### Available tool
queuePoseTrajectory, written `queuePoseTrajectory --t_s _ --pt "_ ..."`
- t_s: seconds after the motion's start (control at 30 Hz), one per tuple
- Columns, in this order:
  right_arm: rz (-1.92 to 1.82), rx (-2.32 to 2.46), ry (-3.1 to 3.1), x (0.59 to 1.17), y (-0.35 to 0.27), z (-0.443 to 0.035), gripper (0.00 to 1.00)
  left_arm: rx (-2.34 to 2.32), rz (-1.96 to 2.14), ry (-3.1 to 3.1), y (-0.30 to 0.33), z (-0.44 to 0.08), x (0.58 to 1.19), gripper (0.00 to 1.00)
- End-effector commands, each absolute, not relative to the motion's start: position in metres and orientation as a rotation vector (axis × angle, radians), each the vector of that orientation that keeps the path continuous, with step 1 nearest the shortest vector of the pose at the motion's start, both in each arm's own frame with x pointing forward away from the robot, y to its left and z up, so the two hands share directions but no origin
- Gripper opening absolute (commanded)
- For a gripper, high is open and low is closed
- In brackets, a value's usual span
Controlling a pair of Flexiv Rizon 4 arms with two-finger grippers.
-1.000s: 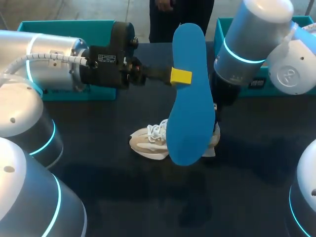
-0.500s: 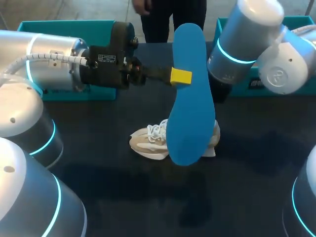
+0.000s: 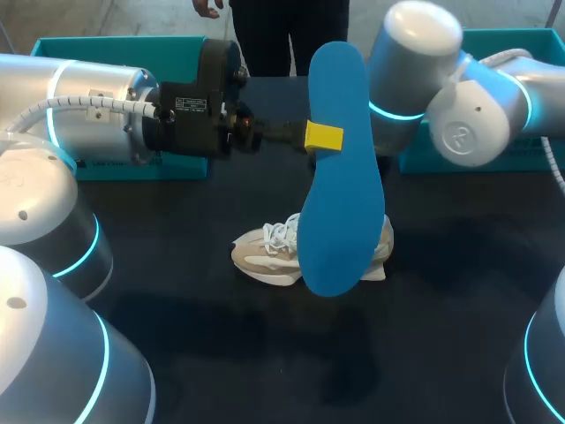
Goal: Take the shoe out of the shoebox, open the shoe tongue, remove and reinsert the insole, then place the shoe into the shoebox
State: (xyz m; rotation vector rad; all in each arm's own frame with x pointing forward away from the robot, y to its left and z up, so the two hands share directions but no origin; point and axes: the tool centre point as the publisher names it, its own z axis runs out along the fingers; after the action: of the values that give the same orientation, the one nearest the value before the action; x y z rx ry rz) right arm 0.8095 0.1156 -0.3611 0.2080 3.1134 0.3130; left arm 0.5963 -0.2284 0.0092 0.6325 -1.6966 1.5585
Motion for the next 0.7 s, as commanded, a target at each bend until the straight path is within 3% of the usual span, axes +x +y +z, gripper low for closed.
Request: queuePoseTrajectory --t_s 0.03,0.2,0.37,0.53,0.6,0.7 --pt "0.282 0.208 3.129 0.815 0.127 -0.375 1.00 0.634 1.563 -1.693 -0.229 0.007 0.595 0.00" --pt "0.262 0.227 3.146 0.812 0.124 -0.382 1.00 0.634 1.563 -1.693 -0.229 0.007 0.595 0.00" --pt "0.264 0.237 3.154 0.811 0.123 -0.385 0.48 0.634 1.563 -1.693 -0.229 0.007 0.595 0.00" --pt "0.257 0.244 3.164 0.810 0.122 -0.388 0.20 0.634 1.563 -1.693 -0.229 0.007 0.595 0.00" --pt "0.253 0.249 3.168 0.809 0.121 -0.387 0.00 0.634 1.563 -1.693 -0.229 0.007 0.595 0.00" --pt "0.243 0.261 3.174 0.807 0.118 -0.384 0.00 0.634 1.563 -1.693 -0.229 0.007 0.595 0.00"
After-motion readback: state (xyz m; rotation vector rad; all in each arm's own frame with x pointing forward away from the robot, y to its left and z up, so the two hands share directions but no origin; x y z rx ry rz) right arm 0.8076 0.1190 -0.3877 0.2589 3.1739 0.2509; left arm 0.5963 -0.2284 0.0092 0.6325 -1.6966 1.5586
